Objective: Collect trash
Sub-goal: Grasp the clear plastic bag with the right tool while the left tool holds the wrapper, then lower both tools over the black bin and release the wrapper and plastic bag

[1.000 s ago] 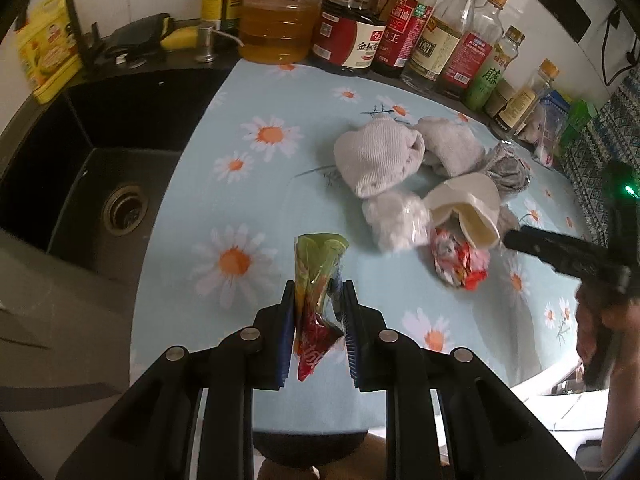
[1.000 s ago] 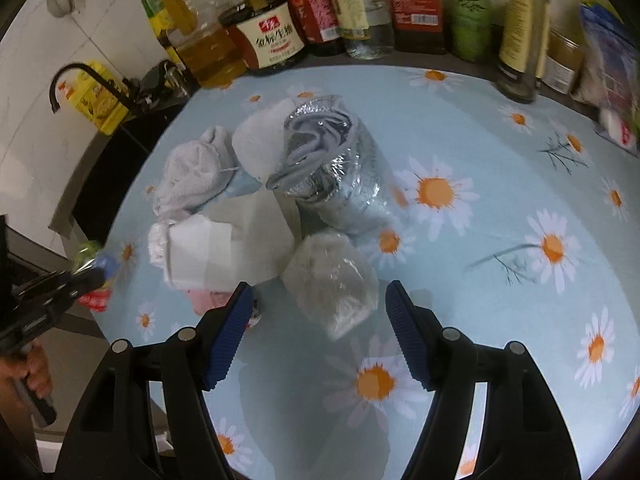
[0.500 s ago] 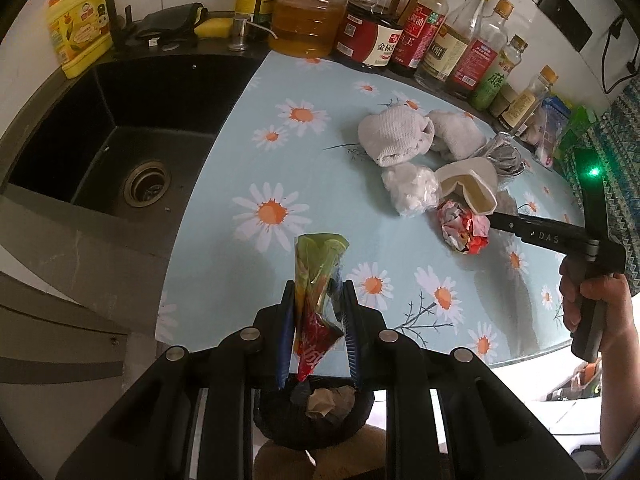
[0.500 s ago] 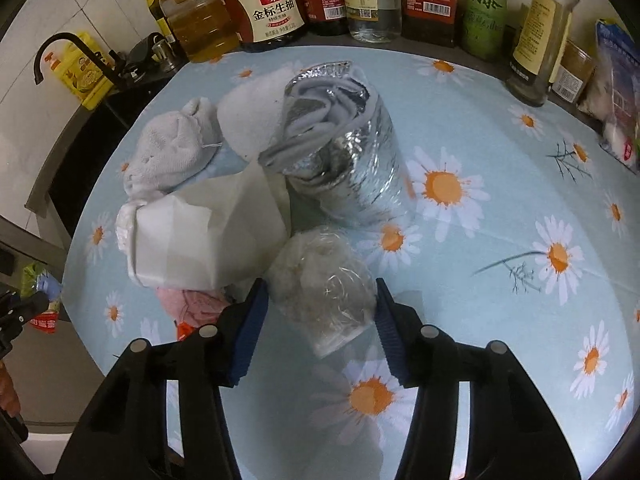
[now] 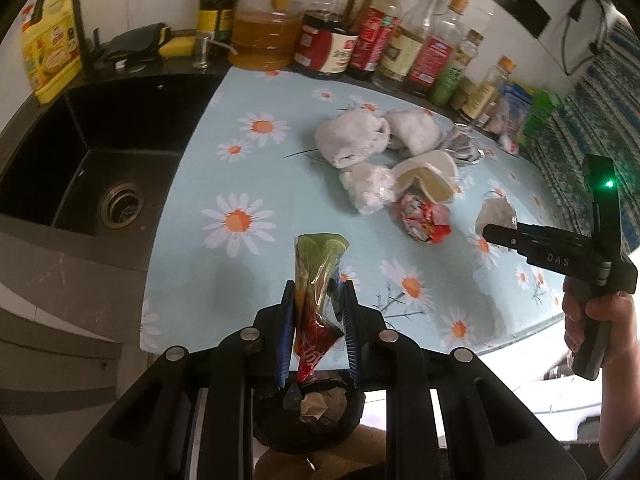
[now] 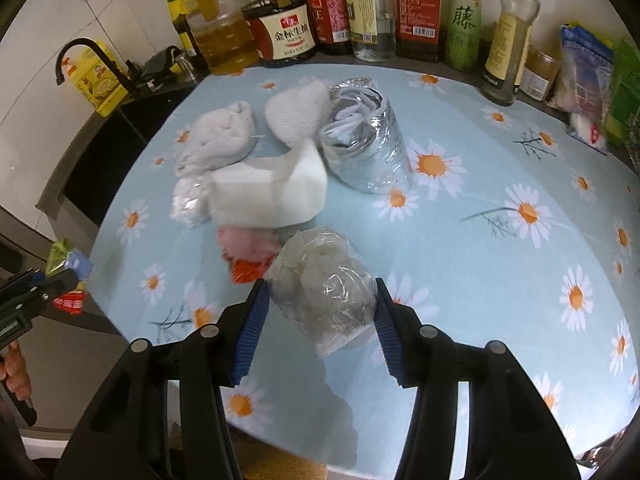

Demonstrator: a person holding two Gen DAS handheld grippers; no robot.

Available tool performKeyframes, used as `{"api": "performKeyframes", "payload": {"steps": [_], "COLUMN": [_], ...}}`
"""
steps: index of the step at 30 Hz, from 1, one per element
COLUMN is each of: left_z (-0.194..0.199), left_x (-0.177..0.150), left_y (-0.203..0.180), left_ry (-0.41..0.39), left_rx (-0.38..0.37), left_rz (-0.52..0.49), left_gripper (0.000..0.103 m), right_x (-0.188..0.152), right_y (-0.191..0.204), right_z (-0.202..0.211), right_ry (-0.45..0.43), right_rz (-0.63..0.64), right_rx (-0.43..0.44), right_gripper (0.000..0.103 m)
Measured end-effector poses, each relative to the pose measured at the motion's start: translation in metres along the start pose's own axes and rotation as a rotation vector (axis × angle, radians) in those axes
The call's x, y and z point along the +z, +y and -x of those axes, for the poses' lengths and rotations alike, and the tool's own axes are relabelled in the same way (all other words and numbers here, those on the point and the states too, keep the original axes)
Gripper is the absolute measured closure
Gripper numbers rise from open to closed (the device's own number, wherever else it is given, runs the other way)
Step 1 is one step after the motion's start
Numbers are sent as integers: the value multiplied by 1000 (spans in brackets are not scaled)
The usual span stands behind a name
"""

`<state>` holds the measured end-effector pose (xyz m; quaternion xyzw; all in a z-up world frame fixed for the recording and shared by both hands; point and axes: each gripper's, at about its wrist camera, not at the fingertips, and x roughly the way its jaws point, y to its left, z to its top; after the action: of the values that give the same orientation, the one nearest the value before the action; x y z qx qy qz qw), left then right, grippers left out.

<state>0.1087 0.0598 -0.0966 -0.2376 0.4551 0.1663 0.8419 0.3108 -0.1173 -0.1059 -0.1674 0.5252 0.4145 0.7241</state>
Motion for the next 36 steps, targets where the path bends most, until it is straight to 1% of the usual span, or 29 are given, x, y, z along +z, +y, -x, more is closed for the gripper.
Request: {"api": "performKeyframes", "payload": {"steps": [2, 6, 13, 16, 20, 26, 29, 34, 36], "left_z": [2, 3, 5, 6, 8, 5, 0, -9, -14], "left_x": [-2, -6, -22, -32, -46, -79, -97, -119, -128], "left_y": [-3, -6, -11, -12, -13, -10, -4, 7, 8], "left_ry": [-4, 1, 21, 33, 46, 90, 124, 161, 185], "left_rx": [-14, -43, -98, -119, -140, -162, -165, -157, -152], "left_rz": [-26, -57, -118, -136, -149, -160, -158, -130, -134], "left_gripper": [82, 82, 82, 82, 82, 82, 82, 82, 82], "right_x": [-9, -24, -51, -62, -76, -105, -119, -138, -146], "right_y": [7, 16, 49, 61, 75, 89, 96, 106, 108], "right_z": [10, 20, 37, 38, 36, 26, 17, 3, -4], "right_ry": [-20, -21, -46, -42, -26, 19, 46, 85, 102], "right_rz": [-5, -55, -43, -32, -33, -53, -61, -68, -82], "right_rx": [0, 63, 75, 77, 84, 93, 98, 107, 114], "right_gripper": [51, 51, 51, 51, 51, 50, 50, 50, 50]}}
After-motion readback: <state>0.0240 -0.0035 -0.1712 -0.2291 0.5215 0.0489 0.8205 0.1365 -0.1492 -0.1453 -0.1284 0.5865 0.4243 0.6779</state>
